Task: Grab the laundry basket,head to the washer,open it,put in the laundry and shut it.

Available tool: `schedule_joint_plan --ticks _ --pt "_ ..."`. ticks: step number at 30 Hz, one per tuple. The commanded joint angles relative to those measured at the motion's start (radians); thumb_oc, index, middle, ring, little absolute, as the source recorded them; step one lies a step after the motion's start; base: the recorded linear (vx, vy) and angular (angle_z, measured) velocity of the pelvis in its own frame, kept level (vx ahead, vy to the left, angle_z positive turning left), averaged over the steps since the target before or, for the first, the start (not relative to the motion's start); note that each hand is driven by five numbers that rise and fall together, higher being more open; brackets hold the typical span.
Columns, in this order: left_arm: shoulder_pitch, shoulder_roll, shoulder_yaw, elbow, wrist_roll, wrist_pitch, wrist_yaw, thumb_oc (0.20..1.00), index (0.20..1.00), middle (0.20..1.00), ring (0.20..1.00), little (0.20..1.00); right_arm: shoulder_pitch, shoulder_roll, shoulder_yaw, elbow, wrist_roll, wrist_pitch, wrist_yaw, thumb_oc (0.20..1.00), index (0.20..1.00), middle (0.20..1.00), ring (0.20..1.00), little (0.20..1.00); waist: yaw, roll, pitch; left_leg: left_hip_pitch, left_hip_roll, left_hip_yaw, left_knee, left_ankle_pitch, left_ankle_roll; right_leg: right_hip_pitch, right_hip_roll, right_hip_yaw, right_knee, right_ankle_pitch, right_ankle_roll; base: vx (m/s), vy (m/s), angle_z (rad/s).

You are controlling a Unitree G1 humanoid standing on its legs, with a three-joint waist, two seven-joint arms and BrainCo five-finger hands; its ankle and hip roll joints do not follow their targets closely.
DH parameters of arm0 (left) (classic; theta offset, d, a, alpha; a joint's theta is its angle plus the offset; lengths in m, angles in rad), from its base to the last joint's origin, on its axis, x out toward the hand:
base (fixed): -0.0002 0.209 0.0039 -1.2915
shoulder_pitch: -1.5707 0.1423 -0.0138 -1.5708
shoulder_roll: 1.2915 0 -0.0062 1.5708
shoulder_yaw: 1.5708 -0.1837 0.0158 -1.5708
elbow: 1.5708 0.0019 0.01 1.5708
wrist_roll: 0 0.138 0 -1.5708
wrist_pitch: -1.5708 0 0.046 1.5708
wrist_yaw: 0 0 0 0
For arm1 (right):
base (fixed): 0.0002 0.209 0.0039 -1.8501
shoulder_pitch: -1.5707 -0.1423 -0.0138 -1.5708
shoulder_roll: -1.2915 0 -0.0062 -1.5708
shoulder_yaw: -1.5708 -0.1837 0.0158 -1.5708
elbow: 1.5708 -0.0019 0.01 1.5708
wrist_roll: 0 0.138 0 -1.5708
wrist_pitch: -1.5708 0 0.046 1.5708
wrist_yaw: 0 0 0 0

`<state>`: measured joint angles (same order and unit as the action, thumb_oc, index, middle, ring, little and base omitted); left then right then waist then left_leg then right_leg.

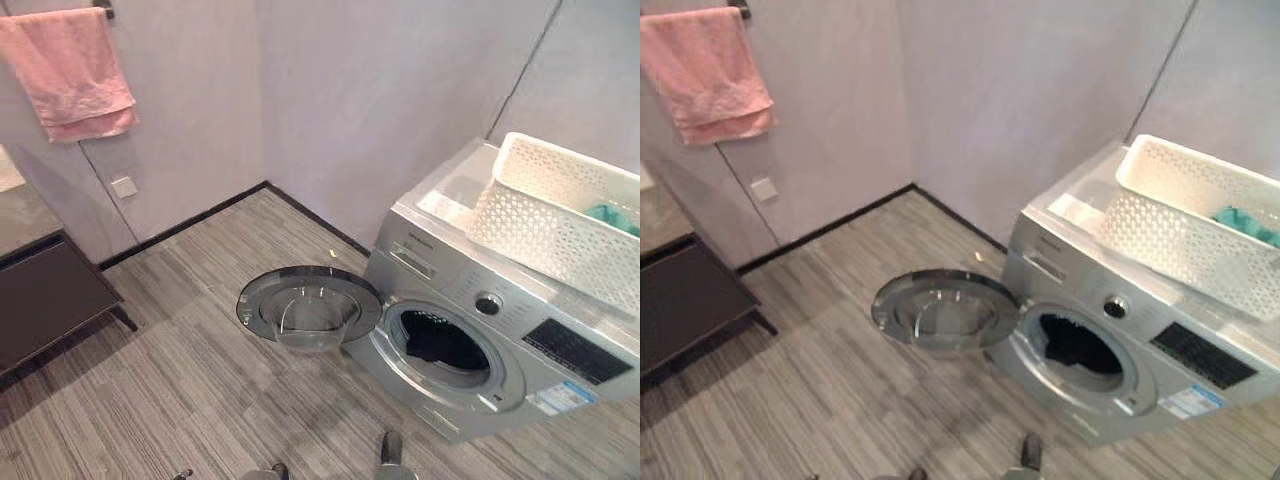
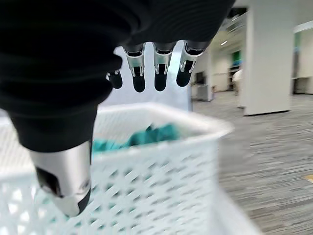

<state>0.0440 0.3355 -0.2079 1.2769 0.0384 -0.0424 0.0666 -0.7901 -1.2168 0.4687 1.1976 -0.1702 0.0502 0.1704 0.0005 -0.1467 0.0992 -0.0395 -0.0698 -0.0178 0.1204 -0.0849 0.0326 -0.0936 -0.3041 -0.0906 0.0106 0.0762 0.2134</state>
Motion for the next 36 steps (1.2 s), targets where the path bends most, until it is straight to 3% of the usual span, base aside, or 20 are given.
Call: schedule_joint_plan --ticks 1,6,13,21,23,24,25,27,32,35,36 --pt "0.005 0.000 -0.003 -0.001 -0.029 -0.014 -0.012 1.000 1.000 1.000 1.000 1.000 -0.039 -0.078 0.025 -0.017 0.027 -0.014 0.000 1.000 1.000 1.000 1.000 1.000 -0.006 0.005 -0.017 0.051 0.085 -0.077 0.040 -0.110 -0.077 -0.037 0.022 -0.002 0.061 0.023 0.006 0.11 -0.215 0.75" --pt "0.019 -0.013 -0.023 -0.003 -0.037 -0.018 -0.026 1.000 1.000 1.000 1.000 1.000 -0.049 -0.065 0.054 -0.022 0.011 -0.024 0.006 1.000 1.000 1.000 1.000 1.000 -0.011 0.016 -0.027 0.080 0.148 -0.069 -0.031 -0.072 -0.103 -0.029 0.073 -0.033 0.042 0.000 -0.014 0.06 -0.153 0.16" --pt "0.010 -0.024 -0.040 -0.018 -0.042 -0.023 -0.020 1.000 1.000 1.000 1.000 1.000 -0.095 -0.057 0.089 -0.042 0.043 -0.024 0.003 1.000 1.000 1.000 1.000 1.000 -0.014 0.028 -0.040 0.103 0.179 -0.044 -0.077 -0.047 -0.121 -0.014 0.095 -0.036 0.015 -0.015 -0.031 0.05 -0.073 -0.11" --pt "0.002 -0.044 -0.069 -0.007 -0.019 -0.020 -0.016 1.000 1.000 1.000 1.000 1.000 -0.120 -0.089 0.119 -0.181 0.112 -0.040 0.029 1.000 1.000 1.000 1.000 1.000 -0.031 0.017 -0.067 0.152 0.198 -0.011 -0.103 -0.048 -0.126 0.022 0.116 -0.026 -0.005 -0.020 -0.039 0.04 -0.011 -0.07" --pt "0.005 -0.052 -0.074 -0.015 -0.014 -0.022 -0.023 1.000 1.000 1.000 1.000 1.000 -0.095 -0.093 0.145 -0.242 0.117 -0.048 0.067 0.655 0.655 0.655 0.655 0.655 -0.037 0.011 -0.071 0.168 0.201 -0.002 -0.109 -0.053 -0.123 0.025 0.119 -0.018 -0.007 -0.016 -0.036 0.02 0.010 -0.18" --pt "0.009 -0.053 -0.076 -0.018 -0.010 -0.023 -0.029 1.000 1.000 1.000 1.000 1.000 -0.082 -0.103 0.157 -0.277 0.116 -0.050 0.086 0.624 0.624 0.624 0.624 0.624 -0.039 0.008 -0.075 0.177 0.203 0.003 -0.113 -0.056 -0.122 0.025 0.122 -0.012 -0.009 -0.014 -0.034 0.01 0.003 -0.17" --pt "0.009 -0.053 -0.076 -0.018 -0.010 -0.023 -0.029 1.000 1.000 1.000 1.000 1.000 -0.081 -0.104 0.156 -0.278 0.116 -0.050 0.087 0.658 0.658 0.658 0.658 0.658 -0.038 0.009 -0.074 0.178 0.203 0.004 -0.114 -0.056 -0.122 0.025 0.122 -0.011 -0.009 -0.014 -0.034 0.02 0.005 -0.22" --pt "0.020 -0.061 -0.078 -0.028 -0.013 -0.030 -0.042 1.000 1.000 1.000 1.000 1.000 -0.040 -0.092 0.175 -0.330 0.127 -0.058 0.121 0.900 0.900 0.900 0.900 0.900 -0.037 0.001 -0.077 0.198 0.205 0.020 -0.117 -0.069 -0.118 0.023 0.126 0.008 -0.010 -0.008 -0.031 0.01 0.008 -0.23" --pt "0.036 -0.064 -0.074 -0.032 -0.021 -0.033 -0.050 1.000 1.000 1.000 1.000 1.000 -0.006 -0.011 0.178 -0.339 0.136 -0.060 0.142 0.959 0.959 0.959 0.959 0.959 -0.022 0.002 -0.066 0.205 0.201 0.033 -0.106 -0.084 -0.113 0.018 0.123 0.029 -0.005 -0.009 -0.028 0.01 0.012 -0.20" --pt "0.046 -0.063 -0.068 -0.034 -0.026 -0.032 -0.051 1.000 1.000 1.000 1.000 1.000 0.000 0.027 0.170 -0.314 0.121 -0.058 0.137 0.928 0.928 0.928 0.928 0.928 -0.012 0.011 -0.055 0.199 0.199 0.030 -0.102 -0.086 -0.112 0.019 0.117 0.026 -0.008 -0.011 -0.028 0.00 0.017 -0.10" --pt "0.048 -0.062 -0.067 -0.031 -0.027 -0.032 -0.051 1.000 1.000 1.000 1.000 1.000 0.001 0.042 0.164 -0.301 0.116 -0.057 0.135 0.875 0.875 0.875 0.875 0.875 -0.009 0.015 -0.050 0.195 0.196 0.028 -0.100 -0.085 -0.112 0.017 0.115 0.024 -0.007 -0.012 -0.028 0.00 0.000 0.00"
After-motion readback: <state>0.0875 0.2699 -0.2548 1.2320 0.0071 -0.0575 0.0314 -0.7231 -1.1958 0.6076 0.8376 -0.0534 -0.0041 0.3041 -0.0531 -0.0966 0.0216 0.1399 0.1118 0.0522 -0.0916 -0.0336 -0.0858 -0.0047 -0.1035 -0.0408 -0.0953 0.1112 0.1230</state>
